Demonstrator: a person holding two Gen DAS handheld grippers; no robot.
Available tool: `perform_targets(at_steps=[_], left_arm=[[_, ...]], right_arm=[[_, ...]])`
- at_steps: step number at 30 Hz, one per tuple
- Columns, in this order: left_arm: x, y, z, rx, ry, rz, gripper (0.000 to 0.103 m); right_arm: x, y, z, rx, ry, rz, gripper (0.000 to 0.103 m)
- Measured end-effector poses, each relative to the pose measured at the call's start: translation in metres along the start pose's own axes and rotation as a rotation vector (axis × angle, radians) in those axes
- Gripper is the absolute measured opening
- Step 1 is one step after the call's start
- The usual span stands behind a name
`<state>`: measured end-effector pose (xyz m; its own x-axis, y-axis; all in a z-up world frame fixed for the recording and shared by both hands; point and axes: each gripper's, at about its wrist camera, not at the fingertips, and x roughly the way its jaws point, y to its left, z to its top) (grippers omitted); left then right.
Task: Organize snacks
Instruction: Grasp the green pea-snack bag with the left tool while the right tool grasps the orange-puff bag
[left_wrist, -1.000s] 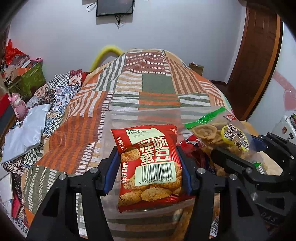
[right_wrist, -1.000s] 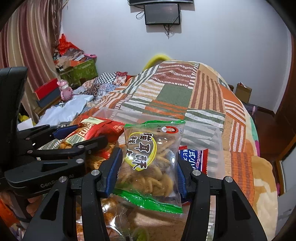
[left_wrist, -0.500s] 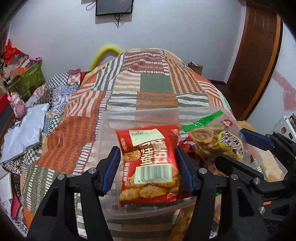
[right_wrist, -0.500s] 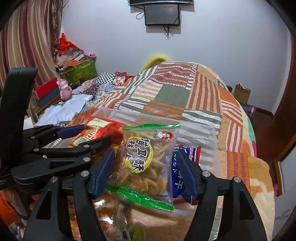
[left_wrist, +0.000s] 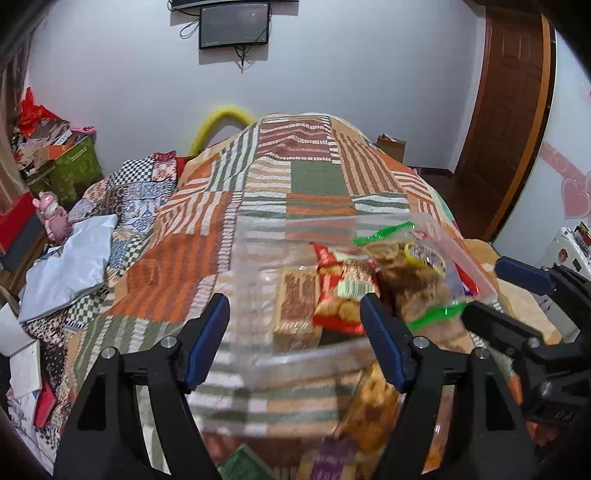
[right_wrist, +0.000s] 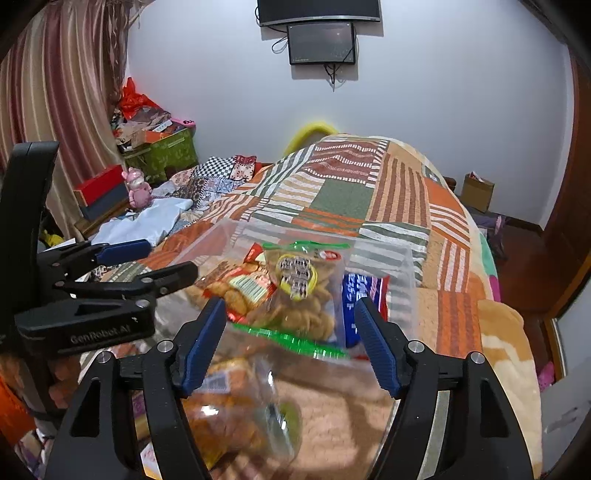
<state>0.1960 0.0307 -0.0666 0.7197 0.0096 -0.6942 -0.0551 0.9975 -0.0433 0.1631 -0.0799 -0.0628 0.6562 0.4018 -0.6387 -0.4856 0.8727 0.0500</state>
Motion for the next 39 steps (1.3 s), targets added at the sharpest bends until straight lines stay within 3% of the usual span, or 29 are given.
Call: perform_targets(at_steps=[11, 24, 29, 39], left_arm=[[-0.036, 0.027, -0.055, 0.002, 0.055, 0.034, 0.078], [-0.034, 0.052, -0.121, 0.045, 0.163, 0.032, 0.078], [-0.026, 0.058, -0.133, 0.057, 0.182, 0.025, 0.078], [-0.001, 0.064, -0.130, 0.020, 0.215, 0.005, 0.079]], right_arm=[[-0.030, 0.017, -0.037, 0.029, 0.019, 0.044, 0.072], [-0.017, 0.034, -0.068, 0.051, 0.113, 0.071, 0.072], [-0.008, 0.036, -0.067, 0.052, 0.124, 0.059, 0.090], [0.020, 0.051, -0.058, -0.039, 0.172, 0.023, 0.100]])
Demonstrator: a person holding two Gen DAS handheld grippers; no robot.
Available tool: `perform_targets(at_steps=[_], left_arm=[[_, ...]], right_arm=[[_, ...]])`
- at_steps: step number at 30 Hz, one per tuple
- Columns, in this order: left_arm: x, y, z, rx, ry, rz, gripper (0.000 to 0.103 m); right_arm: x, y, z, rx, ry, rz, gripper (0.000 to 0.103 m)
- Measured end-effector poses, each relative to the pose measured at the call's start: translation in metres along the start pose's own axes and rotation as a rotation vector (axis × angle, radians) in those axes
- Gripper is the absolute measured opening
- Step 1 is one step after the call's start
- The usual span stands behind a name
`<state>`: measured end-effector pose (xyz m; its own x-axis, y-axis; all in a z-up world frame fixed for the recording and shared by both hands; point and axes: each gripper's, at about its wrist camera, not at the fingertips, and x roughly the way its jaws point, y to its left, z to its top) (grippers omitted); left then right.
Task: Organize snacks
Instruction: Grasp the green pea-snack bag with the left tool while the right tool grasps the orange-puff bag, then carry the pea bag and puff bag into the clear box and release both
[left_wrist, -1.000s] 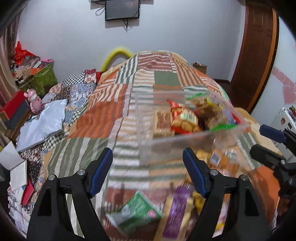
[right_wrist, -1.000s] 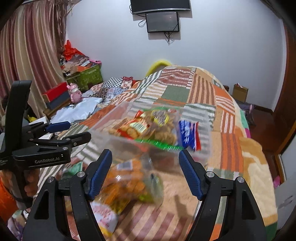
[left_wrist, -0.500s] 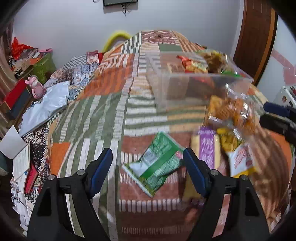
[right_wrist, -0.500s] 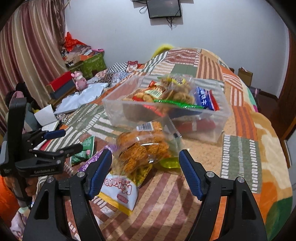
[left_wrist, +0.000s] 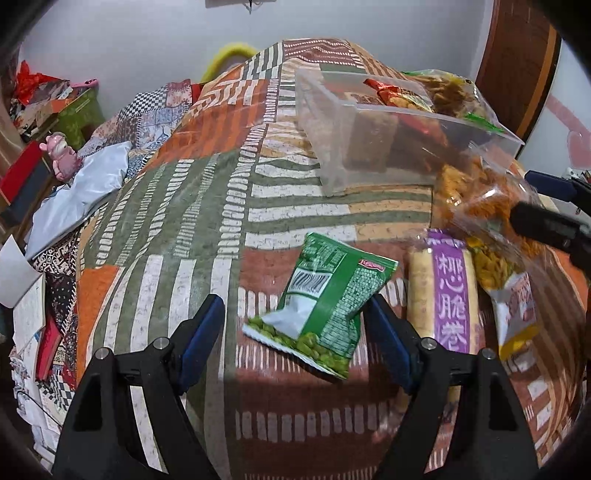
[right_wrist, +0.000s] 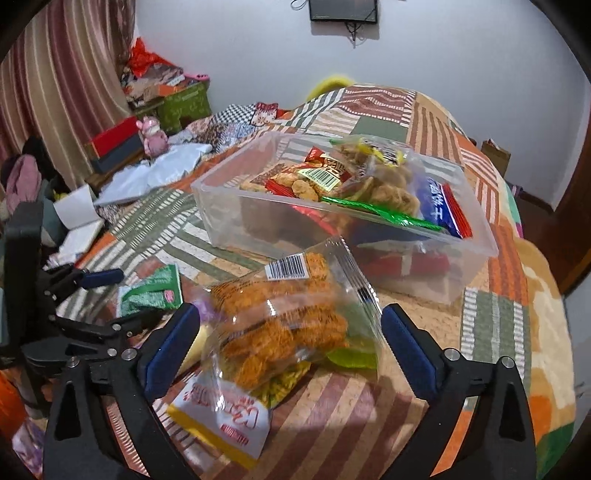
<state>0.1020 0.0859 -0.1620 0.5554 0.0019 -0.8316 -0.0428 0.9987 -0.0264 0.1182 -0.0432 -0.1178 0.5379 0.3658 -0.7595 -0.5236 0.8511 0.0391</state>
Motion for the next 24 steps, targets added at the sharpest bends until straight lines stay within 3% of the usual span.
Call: perform_targets(at_steps=[6, 11, 14, 18, 24], left_arm=[[0.006, 0.001, 0.008, -0.011, -0.016, -0.017, 0.078], [0.011, 0.001, 0.010, -0.020, -0.025, -0.029, 0.066], [0.012, 0.001, 0.011, -0.018, -0.027, -0.045, 0.047], [0.012, 0.001, 0.011, -0.020, -0.033, -0.053, 0.043], [0.004, 0.003, 0.006, -0.028, -0.047, -0.041, 0.040]], right_arm=[[0.011, 0.013, 0.004, -0.093, 0.022, -0.047, 0.103], [0.014, 0.014, 0.004, -0.132, 0.029, -0.057, 0.103], [0.014, 0.010, 0.005, -0.117, 0.034, -0.046, 0.103], [0.010, 0.006, 0.004, -0.076, 0.046, -0.055, 0.103], [-0.013, -0.022, -0.007, 0.102, 0.034, 0.044, 0.103]])
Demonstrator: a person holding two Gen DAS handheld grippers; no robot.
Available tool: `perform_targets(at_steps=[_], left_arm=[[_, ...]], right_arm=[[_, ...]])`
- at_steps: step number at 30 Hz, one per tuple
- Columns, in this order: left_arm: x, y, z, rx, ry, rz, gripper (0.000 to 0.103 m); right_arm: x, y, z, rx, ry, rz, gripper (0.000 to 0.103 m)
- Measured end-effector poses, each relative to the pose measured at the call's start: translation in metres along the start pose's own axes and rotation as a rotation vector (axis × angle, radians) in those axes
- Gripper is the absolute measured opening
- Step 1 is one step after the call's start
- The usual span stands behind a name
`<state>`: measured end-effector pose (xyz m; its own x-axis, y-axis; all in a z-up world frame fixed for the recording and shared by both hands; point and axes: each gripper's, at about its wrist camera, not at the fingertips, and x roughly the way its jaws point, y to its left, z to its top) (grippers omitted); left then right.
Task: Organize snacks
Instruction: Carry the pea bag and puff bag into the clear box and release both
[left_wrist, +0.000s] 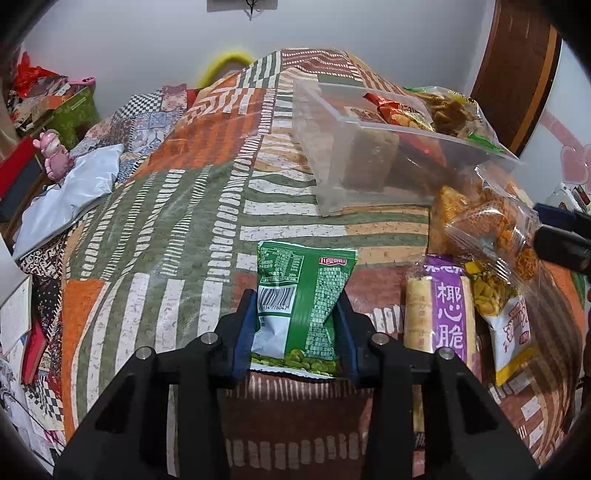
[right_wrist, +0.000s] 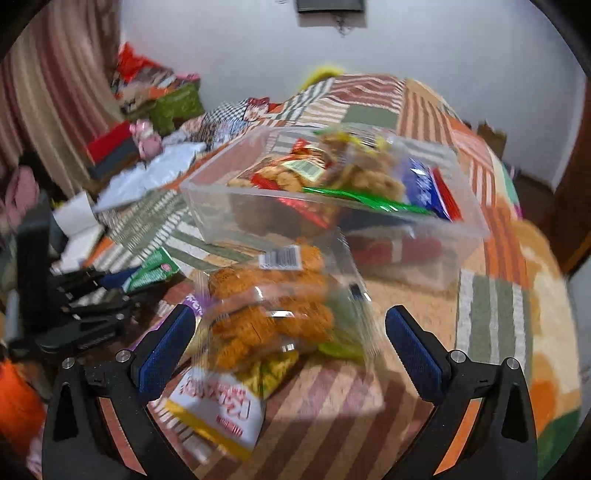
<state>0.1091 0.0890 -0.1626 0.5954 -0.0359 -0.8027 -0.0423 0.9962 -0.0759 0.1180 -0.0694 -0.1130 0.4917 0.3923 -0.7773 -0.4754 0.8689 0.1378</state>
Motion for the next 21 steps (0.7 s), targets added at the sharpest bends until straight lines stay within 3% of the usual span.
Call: perform_targets(at_steps=[6, 14, 21], left_arm=[[-0.015, -0.003, -0.010, 0.020, -0.032, 0.031, 0.036], [-0.029, 0.004, -0.019, 0.007, -0.046, 0.029, 0.036], [-0.032, 0.014, -0.022, -0.022, -0.053, 0.023, 0.036]], right_arm=[[-0.009, -0.013, -0.012, 0.121, 0.015, 0.102, 0.103], [0.005, 0.006, 0.008, 0.107, 0.009, 0.126, 0.099], [0.039, 0.026, 0.030, 0.062, 0.065, 0.128, 0.099]])
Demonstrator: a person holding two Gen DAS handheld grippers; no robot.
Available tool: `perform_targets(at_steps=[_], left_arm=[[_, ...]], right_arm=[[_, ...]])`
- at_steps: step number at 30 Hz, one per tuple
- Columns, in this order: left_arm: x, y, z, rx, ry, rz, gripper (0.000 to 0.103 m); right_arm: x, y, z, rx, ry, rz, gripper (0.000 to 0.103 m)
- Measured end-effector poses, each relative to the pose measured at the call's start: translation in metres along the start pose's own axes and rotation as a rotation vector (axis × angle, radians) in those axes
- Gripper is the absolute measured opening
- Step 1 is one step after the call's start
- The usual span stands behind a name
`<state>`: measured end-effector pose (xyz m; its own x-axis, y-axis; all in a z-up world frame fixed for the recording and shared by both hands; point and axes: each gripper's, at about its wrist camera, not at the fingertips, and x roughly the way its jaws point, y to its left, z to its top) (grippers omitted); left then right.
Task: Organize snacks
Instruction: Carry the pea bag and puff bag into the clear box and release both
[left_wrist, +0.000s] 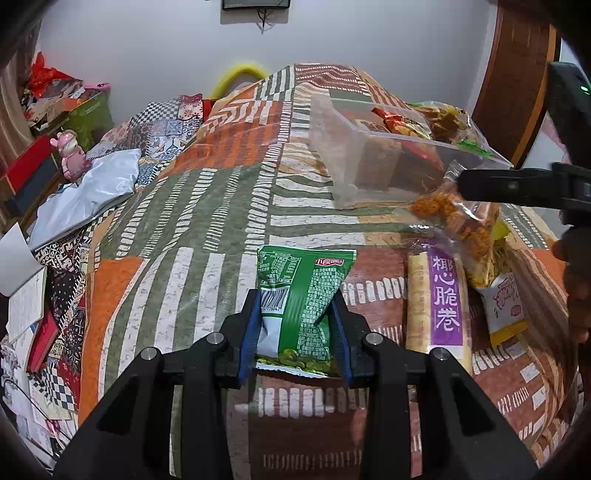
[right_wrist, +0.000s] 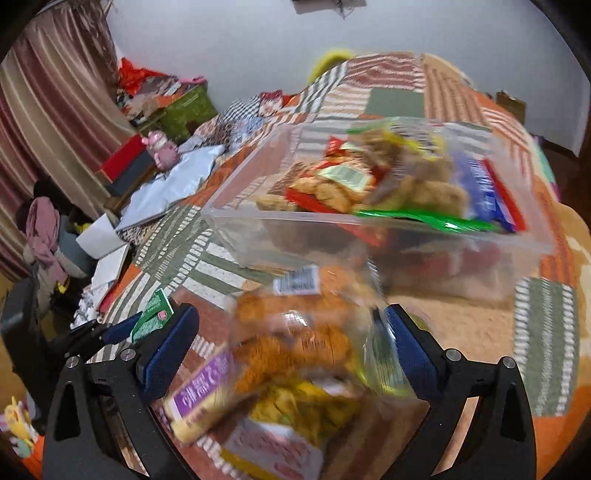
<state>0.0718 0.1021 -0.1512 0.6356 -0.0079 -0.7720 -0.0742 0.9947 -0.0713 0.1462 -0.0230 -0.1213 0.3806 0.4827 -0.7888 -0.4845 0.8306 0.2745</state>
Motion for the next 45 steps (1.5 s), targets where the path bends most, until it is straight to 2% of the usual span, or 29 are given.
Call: perform_targets(at_steps=[5, 7, 9, 10, 11, 13, 15, 17, 24, 31, 39, 45], left_arm=[[0.000, 0.003, -0.003, 0.002, -0.002, 0.003, 0.036], [0.000, 0.004, -0.005, 0.002, -0.003, 0.001, 0.036], [0.001, 0.004, -0.005, 0.000, -0.004, 0.000, 0.036], [0.001, 0.005, -0.005, -0.002, -0.004, -0.001, 0.036], [0.001, 0.005, -0.005, -0.004, -0.006, -0.001, 0.036], [0.000, 0.005, -0.005, -0.008, -0.010, -0.001, 0.036], [-0.001, 0.005, -0.005, -0.010, -0.013, 0.000, 0.036], [-0.003, 0.005, -0.004, -0.011, -0.017, 0.002, 0.036], [-0.020, 0.001, 0.006, -0.017, -0.062, 0.001, 0.036], [-0.038, -0.014, 0.029, -0.011, -0.123, -0.024, 0.036], [-0.044, -0.033, 0.067, -0.013, -0.180, -0.057, 0.036], [-0.030, -0.044, 0.099, -0.016, -0.182, -0.072, 0.036]], right_arm=[[0.020, 0.014, 0.002, -0.067, 0.048, -0.025, 0.099], [0.024, 0.023, -0.002, -0.126, 0.049, -0.076, 0.099], [0.026, 0.027, -0.005, -0.171, 0.044, -0.113, 0.095], [0.026, 0.030, -0.007, -0.190, 0.038, -0.121, 0.089], [0.026, 0.029, -0.005, -0.195, 0.036, -0.125, 0.079], [0.025, 0.027, -0.002, -0.191, 0.029, -0.128, 0.074], [0.022, 0.024, 0.000, -0.180, 0.019, -0.108, 0.059], [0.018, 0.020, 0.000, -0.161, 0.009, -0.086, 0.054], [-0.003, 0.028, -0.009, -0.188, -0.050, -0.094, 0.049], [-0.038, 0.023, -0.008, -0.174, -0.134, -0.086, 0.048], [-0.077, 0.011, 0.007, -0.152, -0.250, -0.081, 0.048], [-0.075, 0.003, 0.025, -0.150, -0.285, -0.110, 0.048]])
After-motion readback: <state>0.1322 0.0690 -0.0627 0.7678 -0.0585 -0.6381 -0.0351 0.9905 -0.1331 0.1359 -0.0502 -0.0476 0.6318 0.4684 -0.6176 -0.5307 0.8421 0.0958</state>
